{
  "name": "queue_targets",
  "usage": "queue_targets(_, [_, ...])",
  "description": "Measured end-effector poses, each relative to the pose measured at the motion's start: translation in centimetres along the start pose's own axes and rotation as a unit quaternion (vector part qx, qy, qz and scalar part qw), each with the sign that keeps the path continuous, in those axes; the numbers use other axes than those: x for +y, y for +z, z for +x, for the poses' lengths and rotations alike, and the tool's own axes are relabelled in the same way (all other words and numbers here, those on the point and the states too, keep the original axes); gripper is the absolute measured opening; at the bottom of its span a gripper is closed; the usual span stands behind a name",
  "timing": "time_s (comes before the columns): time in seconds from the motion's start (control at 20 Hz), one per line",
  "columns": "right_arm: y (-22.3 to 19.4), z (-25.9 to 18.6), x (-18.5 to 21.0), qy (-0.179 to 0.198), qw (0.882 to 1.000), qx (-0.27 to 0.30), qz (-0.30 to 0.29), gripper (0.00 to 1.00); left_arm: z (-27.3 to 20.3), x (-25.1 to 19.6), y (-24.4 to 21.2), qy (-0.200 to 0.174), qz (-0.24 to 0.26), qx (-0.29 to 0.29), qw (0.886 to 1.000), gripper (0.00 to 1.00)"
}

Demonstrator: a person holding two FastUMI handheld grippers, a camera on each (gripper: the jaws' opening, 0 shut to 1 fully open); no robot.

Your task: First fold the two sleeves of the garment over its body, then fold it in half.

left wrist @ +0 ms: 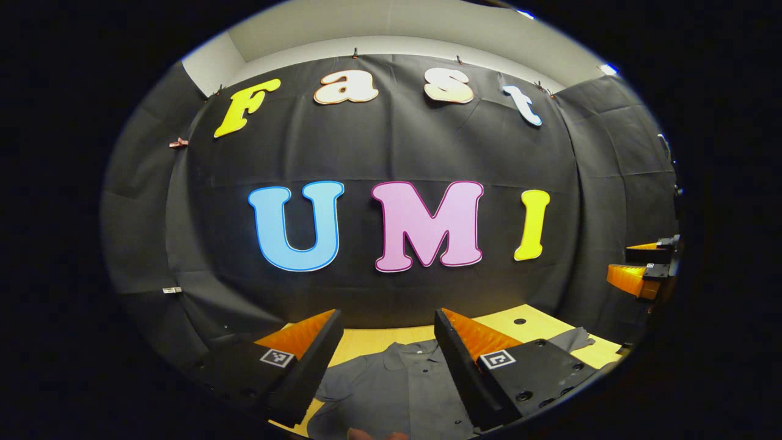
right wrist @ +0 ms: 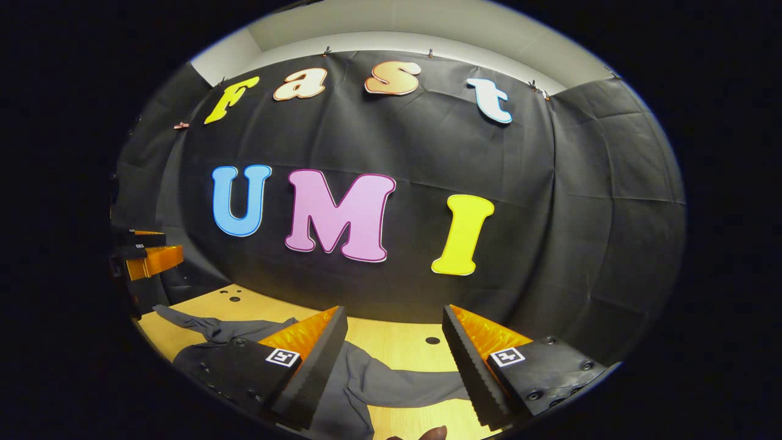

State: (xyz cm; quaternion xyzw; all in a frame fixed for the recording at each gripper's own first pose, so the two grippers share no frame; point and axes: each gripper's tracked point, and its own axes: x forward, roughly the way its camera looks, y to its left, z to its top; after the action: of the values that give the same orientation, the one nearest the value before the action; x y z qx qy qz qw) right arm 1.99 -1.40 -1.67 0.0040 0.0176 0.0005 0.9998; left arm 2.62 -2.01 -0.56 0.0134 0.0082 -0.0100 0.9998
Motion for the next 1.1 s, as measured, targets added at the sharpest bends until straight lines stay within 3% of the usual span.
queue_targets(0.3, [-0.8, 0.7, -0.8, -0.002, 1.0, 0.01, -0.003, 0.97, 0.5, -0.4, -0.1, -0.002, 0.0, 0.003, 1.0, 0.95])
queue_targets(0.6, [-4.6, 3.7, -6.2, -0.029, 0.998, 0.051, -0.018, 0.97, 0.8, -1.1, -0.6, 0.0, -0.006, 0.01, 1.0, 0.94])
queue_targets(0.75, [-8.8, 6.0, -9.6, -0.037, 0.995, 0.085, -0.036, 0.97, 0.8, -1.4, -0.8, 0.009, -0.011, 0.018, 1.0, 0.94])
queue_targets(1.1, [-21.7, 10.0, -16.3, -0.065, 0.98, 0.189, -0.009, 0.97, 0.5, -1.5, -3.0, 0.033, -0.037, 0.054, 0.997, 0.94])
